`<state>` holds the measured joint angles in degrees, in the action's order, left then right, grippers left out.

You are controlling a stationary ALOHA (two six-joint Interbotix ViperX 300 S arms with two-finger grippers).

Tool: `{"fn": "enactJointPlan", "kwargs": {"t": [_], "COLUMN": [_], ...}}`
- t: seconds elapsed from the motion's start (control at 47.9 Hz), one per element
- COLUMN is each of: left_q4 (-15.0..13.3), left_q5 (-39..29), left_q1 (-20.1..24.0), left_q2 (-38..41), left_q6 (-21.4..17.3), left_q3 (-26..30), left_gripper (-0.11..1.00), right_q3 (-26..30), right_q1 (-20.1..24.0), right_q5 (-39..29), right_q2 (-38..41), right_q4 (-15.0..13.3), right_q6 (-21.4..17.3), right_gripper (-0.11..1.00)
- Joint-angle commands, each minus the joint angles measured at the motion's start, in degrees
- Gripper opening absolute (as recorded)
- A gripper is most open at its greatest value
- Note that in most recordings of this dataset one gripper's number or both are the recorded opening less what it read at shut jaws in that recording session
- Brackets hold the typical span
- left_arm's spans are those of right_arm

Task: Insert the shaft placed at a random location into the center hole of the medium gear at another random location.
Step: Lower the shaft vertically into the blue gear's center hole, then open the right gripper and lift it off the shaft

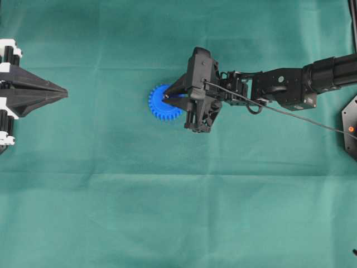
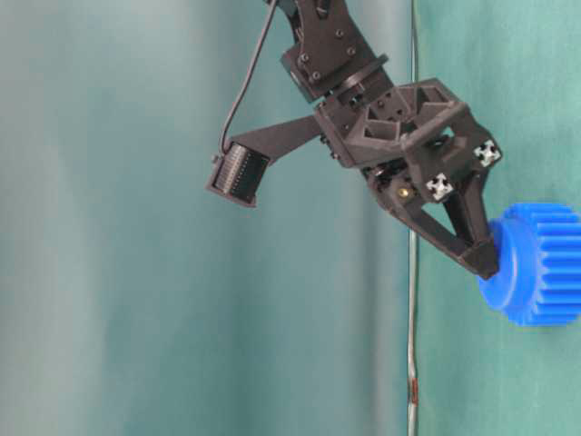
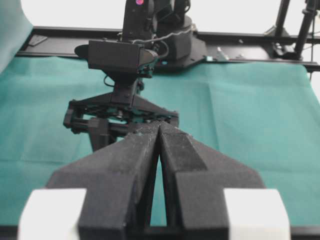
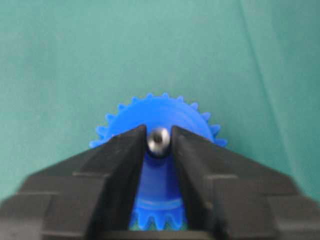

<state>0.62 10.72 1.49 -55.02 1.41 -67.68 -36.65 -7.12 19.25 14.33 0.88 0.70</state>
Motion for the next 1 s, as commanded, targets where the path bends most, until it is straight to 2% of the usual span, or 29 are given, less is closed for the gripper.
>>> {"fn": "enactJointPlan", "kwargs": {"t": [0.0,0.125,0.167,0.313,0.626,0.981], "left_q4": [0.09,0.09,0.09,0.09,0.09,0.0], "left_q5": [0.26,0.26,0.18,0.18,0.18,0.09], "left_q1": [0.09,0.09,0.0,0.09,0.09,0.09], "left_q2": [0.44,0.53,0.44,0.44,0.44,0.44], "left_q6": [0.09,0.09,0.09,0.09,0.09,0.09], "left_q3": [1.14,1.14,1.14,1.14,1.14,1.23], "left_gripper": [0.0,0.0,0.0,0.0,0.0,0.0], "right_q3": [1.14,1.05,1.05,0.88,-0.97,-9.84], "right_q1": [-0.09,-0.09,-0.09,-0.09,-0.09,-0.09], "right_q5": [-0.09,-1.23,-1.67,-3.52,-6.5,-5.8], "right_q2": [-1.49,-3.96,-5.1,-10.63,-20.48,-31.38], "right_q4": [0.18,0.26,0.26,-0.09,-0.18,0.09], "right_q6": [-0.79,-0.79,-0.62,-0.09,1.23,1.05], "right_gripper": [0.5,0.84,0.89,0.84,0.84,0.84]}}
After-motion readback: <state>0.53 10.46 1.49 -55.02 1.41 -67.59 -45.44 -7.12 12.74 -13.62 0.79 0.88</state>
